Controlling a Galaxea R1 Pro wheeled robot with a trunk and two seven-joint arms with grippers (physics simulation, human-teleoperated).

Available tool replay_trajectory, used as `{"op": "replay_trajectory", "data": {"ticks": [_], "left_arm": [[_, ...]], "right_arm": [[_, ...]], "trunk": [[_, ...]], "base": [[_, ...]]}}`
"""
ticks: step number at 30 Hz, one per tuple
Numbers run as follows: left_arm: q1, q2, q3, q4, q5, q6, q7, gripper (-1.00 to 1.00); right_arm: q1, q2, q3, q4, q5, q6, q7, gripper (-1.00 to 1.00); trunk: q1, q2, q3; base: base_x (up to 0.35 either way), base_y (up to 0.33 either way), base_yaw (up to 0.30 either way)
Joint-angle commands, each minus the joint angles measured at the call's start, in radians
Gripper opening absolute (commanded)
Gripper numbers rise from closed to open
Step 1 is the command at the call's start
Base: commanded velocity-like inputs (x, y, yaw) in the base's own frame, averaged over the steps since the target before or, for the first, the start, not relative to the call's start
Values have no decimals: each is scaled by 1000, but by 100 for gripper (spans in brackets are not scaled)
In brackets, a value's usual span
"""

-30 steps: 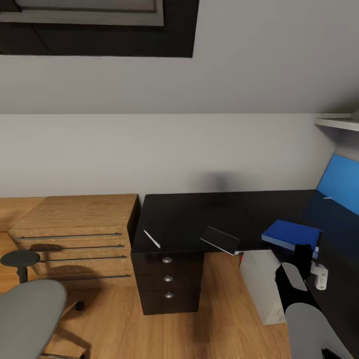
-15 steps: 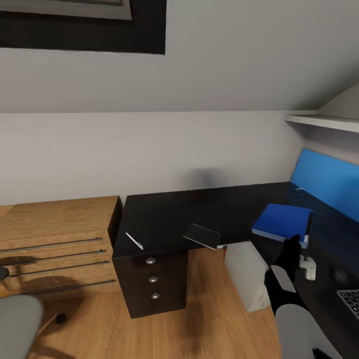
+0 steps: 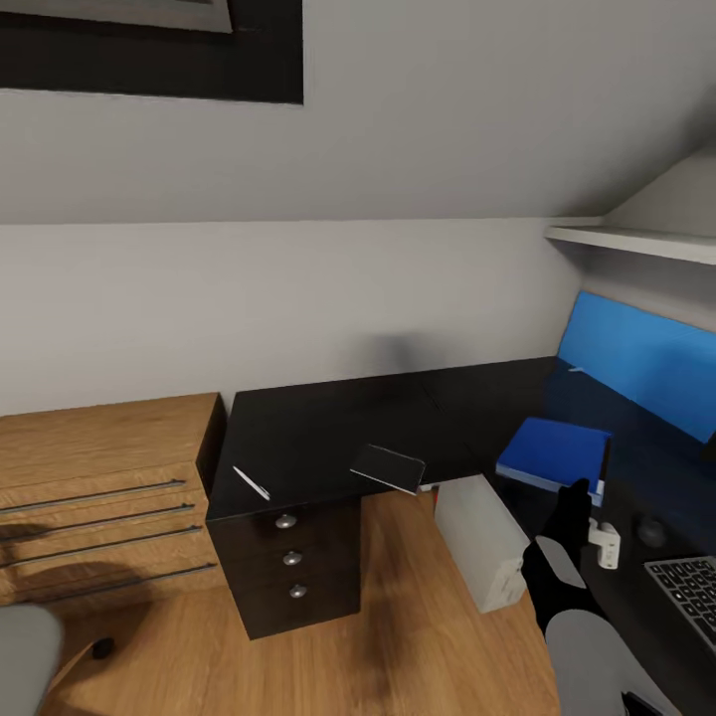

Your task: In the bedroom, organize the workspace by keeping the computer under the desk, ensuring the monitor is on the desk, placing the keyboard on the desk next to the monitor, placing the mouse on the desk next to the keyboard, moving the folder from the swivel chair onto the desk next to the mouse, stacking the notebook on top of the folder with the pen on top of the notebook, and positioning the swivel chair next to the desk.

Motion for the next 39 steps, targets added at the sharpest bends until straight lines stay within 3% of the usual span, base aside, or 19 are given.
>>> {"op": "replay_trajectory", "data": {"ticks": [1,6,13,21,27,39], "left_arm": [[0,1,-8,0,9,-5,7,100],[-1,1,-11,0,9,-5,4,100],[0,2,-50,0,11,-5,5,100],[0,1,-52,0,11,-5,6,100],[0,1,-52,0,10,-5,6,100],[0,1,-52,0,10,-5,7,100]], "right_arm": [[-1,0,-2,5,-10,2,11,-100],[-1,0,-4,14,-11,1,11,-100],[-1,-6,-4,19,-8,2,4,-100],[-1,-26,-4,66,-8,2,-1,-100],[-1,-44,-5,99,-9,2,-56,-100],[-1,-47,-5,100,-10,2,-61,-100]], "trunk": [[0,-1,-1],[0,-1,-1],[0,-1,-1],[0,-1,-1],[0,-1,-1],[0,-1,-1]], "base": [[0,0,-1],[2,-7,0],[160,-216,0],[61,-162,0],[1,-6,0],[79,-29,0]]}}
